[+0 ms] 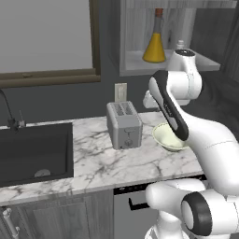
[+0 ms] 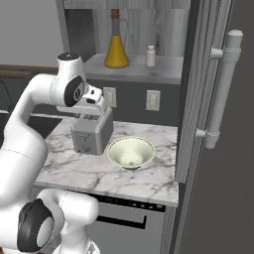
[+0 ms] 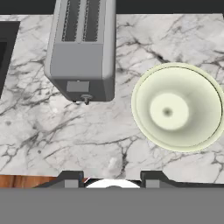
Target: Retrieve the bottle and the shaker from the cabinet and place them next to the mixing bowl on the counter. Then add garlic from the fridge to the mixing bowl.
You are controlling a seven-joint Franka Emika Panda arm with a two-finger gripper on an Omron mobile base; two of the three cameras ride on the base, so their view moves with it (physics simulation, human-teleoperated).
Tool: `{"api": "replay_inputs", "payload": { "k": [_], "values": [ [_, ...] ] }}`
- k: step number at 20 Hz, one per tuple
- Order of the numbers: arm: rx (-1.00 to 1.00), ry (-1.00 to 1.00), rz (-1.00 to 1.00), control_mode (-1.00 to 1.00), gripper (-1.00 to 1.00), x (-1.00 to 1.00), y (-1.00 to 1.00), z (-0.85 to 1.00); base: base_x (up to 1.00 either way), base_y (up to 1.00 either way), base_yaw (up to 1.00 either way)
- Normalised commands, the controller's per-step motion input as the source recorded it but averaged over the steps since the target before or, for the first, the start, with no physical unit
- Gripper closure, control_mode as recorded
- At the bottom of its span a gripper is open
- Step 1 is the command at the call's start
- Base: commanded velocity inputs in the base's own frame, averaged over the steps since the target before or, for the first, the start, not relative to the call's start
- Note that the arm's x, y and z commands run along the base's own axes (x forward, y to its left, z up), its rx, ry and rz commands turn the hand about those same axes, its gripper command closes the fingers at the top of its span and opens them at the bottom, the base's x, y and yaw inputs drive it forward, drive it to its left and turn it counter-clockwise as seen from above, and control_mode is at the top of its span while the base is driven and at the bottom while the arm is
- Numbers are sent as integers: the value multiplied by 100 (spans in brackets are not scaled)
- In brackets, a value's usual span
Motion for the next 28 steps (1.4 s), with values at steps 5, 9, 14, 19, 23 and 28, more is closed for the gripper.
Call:
{"api": "replay_inputs", "payload": {
  "k": [5,9,14,19,23,28],
  "values": [
    [0,-7,0,-100,-100,0,0,4,0,0,0],
    [0,-30,0,-100,-100,-3,0,36,0,0,0],
    [0,-45,0,-100,-100,-2,0,42,0,0,0],
    [-1,-46,0,-100,-100,-18,0,45,0,0,0],
    [-2,-48,0,-100,-100,-15,0,43,0,0,0],
    [0,-47,0,-100,-100,0,-1,44,0,0,0]
  ]
}}
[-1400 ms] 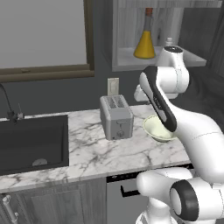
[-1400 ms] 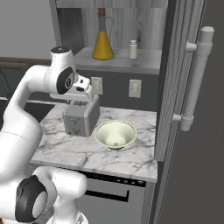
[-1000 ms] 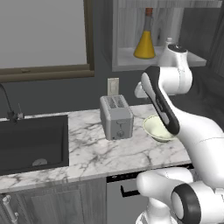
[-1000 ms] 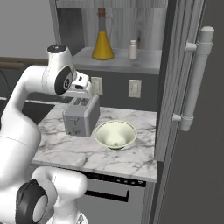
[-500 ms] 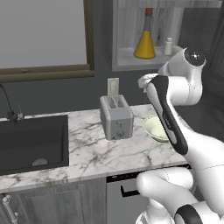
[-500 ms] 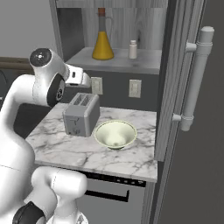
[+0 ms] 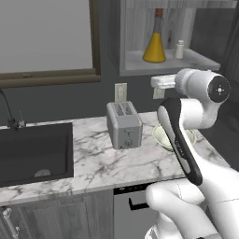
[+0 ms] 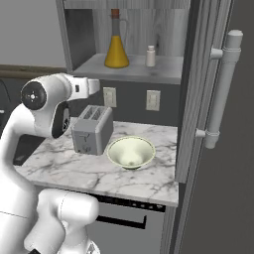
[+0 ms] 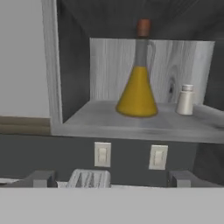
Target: Retrieve the bottle and the shaker from the cabinet and place them next to the mixing bowl on the counter. Then add garlic from the fridge to the mixing bowl.
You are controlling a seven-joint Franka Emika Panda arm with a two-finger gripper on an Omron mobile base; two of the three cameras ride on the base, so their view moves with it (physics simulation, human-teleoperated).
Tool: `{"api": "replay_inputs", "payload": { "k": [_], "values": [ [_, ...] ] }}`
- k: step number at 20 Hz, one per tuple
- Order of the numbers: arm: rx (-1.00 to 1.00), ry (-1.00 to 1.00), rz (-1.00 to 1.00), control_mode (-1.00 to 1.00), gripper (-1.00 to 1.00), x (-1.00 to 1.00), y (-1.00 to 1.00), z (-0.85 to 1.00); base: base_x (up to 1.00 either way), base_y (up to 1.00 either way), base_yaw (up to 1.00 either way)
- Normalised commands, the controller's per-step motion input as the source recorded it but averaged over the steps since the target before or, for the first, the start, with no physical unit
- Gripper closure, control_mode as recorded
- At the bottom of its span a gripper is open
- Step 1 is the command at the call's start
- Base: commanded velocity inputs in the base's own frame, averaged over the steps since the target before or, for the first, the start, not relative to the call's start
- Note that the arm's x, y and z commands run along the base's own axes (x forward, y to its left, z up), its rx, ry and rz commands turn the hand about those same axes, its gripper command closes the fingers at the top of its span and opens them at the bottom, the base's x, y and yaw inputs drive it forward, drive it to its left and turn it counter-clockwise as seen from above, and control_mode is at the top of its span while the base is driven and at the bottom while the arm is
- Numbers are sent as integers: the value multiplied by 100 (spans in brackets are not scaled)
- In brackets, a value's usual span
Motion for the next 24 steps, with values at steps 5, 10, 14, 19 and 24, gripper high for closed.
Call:
{"api": "replay_inputs", "payload": {
  "k": [5,10,14,19,24],
  "values": [
    [0,-36,0,-100,-100,0,-9,56,0,0,0],
    [0,-23,0,-100,-100,0,-22,60,0,0,0],
    [0,-3,0,-100,-100,2,-27,46,0,0,0],
    [0,1,0,-100,-100,23,-11,14,0,0,0],
    [2,7,0,-100,-100,60,0,0,0,0,0]
  ]
}}
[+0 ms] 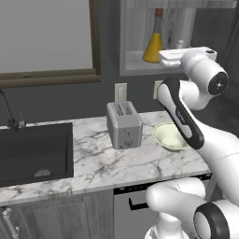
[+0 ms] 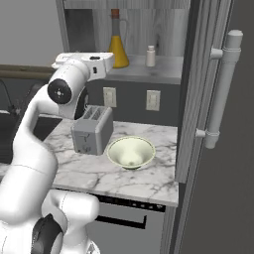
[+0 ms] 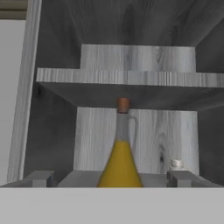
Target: Retrieve the bottle and the shaker from the cabinet and place them next to the mixing bowl on the counter. Then add garlic from the fridge to the mixing bowl.
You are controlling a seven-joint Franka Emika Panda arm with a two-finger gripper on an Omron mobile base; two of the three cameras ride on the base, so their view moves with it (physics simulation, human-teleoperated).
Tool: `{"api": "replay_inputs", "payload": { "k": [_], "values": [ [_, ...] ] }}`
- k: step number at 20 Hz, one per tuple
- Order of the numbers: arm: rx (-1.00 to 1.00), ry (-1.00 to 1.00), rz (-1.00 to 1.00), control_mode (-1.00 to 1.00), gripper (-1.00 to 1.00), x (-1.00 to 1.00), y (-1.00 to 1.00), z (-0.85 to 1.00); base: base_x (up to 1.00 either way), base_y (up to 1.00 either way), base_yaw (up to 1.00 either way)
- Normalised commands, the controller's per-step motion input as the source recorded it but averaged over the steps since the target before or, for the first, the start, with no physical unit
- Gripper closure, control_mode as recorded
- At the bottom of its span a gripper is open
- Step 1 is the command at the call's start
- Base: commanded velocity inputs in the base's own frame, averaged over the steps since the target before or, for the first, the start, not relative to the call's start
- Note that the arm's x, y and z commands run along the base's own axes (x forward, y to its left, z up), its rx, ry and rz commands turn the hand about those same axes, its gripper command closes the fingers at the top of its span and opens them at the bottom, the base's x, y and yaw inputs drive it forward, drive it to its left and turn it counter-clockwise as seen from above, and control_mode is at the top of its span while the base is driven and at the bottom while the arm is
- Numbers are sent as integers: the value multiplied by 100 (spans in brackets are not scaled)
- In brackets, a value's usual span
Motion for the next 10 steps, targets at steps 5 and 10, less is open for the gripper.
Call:
{"api": "replay_inputs", "payload": {
  "k": [5,10],
  "values": [
    [2,3,0,-100,-100,63,-20,0,0,0,0],
    [0,0,0,-100,-100,48,-15,1,0,0,0]
  ]
}}
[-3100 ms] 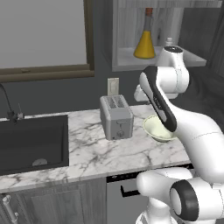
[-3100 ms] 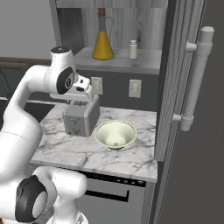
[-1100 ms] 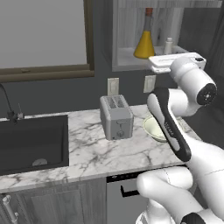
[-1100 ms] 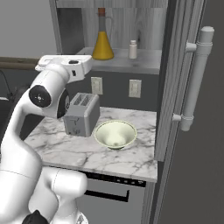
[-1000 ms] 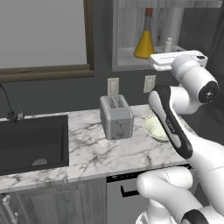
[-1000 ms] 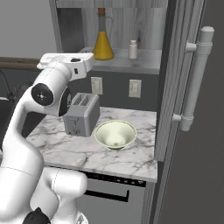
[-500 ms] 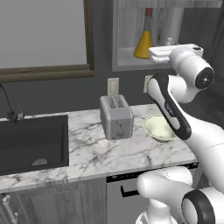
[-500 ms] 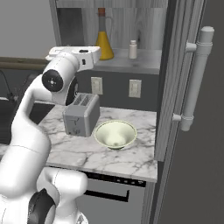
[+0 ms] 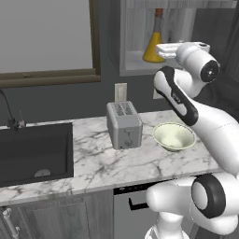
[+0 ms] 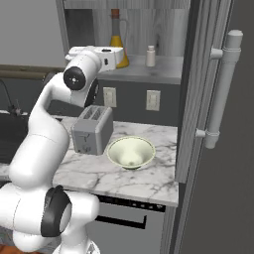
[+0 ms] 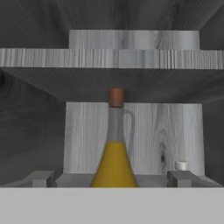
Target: Retrieve the bottle and the shaker from the cabinet and place them next to the mixing bowl on the counter. Then add garlic from the fridge to the mixing bowl.
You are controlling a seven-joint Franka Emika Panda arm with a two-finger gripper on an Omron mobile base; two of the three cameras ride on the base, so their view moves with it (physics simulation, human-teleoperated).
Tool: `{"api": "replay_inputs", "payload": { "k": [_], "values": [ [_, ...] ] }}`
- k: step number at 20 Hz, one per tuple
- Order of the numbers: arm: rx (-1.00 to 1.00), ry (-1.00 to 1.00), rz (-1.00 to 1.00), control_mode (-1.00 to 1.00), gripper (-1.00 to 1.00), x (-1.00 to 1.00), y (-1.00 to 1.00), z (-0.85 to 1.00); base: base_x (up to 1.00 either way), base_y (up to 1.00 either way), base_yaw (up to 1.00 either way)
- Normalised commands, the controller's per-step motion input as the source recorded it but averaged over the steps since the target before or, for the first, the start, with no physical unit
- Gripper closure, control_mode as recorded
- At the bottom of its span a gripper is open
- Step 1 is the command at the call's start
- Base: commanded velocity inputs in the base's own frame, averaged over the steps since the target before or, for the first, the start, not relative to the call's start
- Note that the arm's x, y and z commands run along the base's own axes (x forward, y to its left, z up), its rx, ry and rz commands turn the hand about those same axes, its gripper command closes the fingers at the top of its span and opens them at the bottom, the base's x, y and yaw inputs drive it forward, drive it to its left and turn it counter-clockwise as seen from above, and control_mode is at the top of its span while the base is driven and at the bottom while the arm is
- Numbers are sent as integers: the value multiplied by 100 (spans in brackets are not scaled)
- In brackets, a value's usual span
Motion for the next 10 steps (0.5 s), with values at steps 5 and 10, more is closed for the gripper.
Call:
{"api": "replay_inputs", "payload": {
  "k": [5,10],
  "values": [
    [0,0,0,-100,-100,47,-3,9,0,0,0],
    [0,0,0,-100,-100,34,-1,11,0,0,0]
  ]
}}
